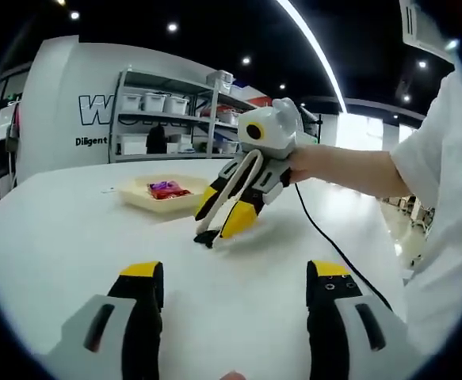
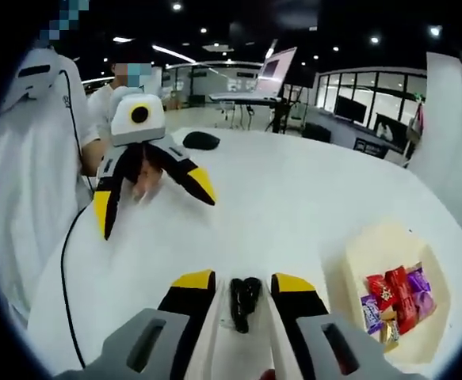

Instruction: Place the target food into the container with the food tongs after gripping and lifting it, then release it inside without dropping or visibly crushing the food.

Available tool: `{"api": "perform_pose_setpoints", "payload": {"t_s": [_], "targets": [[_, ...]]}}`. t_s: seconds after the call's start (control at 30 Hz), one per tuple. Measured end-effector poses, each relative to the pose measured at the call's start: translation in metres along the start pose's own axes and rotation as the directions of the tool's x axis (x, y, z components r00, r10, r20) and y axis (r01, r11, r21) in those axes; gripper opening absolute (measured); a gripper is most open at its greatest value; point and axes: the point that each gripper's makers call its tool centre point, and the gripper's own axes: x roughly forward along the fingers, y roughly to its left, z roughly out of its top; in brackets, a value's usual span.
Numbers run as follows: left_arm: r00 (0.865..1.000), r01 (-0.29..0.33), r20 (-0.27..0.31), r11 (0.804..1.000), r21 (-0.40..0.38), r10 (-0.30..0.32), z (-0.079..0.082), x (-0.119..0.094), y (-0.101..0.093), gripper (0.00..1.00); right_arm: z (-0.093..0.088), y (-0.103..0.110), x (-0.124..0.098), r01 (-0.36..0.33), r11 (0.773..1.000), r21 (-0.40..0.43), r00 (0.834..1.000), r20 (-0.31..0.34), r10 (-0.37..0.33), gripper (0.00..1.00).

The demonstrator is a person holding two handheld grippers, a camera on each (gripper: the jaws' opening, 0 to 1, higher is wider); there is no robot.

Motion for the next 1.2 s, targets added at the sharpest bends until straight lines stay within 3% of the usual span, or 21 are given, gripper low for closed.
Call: {"api": "perform_pose_setpoints", "payload": {"t_s": [0.3, 0.53, 1.07, 1.2], "targets": [[1.000, 0.005, -0.003, 1.000, 0.004, -0.005, 0.000, 0.001, -0.001, 0.70, -0.001, 0.000, 0.000, 0.101, 0.995, 0.020, 0.994, -0.043, -0.100, 0.16], [1.000, 0.010, -0.008, 1.000, 0.012, -0.009, 0.001, 0.003, -0.002, 0.69, -0.004, -0.003, -0.004, 0.149, 0.988, 0.041, 0.989, -0.030, -0.148, 0.15], [1.000, 0.018, -0.022, 1.000, -0.004, -0.018, -0.002, 0.006, -0.002, 0.64, 0.002, -0.001, -0.009, 0.173, 0.981, 0.083, 0.983, 0.047, -0.178, 0.16], [0.998, 0.024, -0.049, 0.999, -0.043, -0.026, -0.005, 0.011, -0.002, 0.59, 0.003, 0.001, -0.010, 0.174, 0.980, 0.095, 0.982, 0.063, -0.180, 0.16]]}}
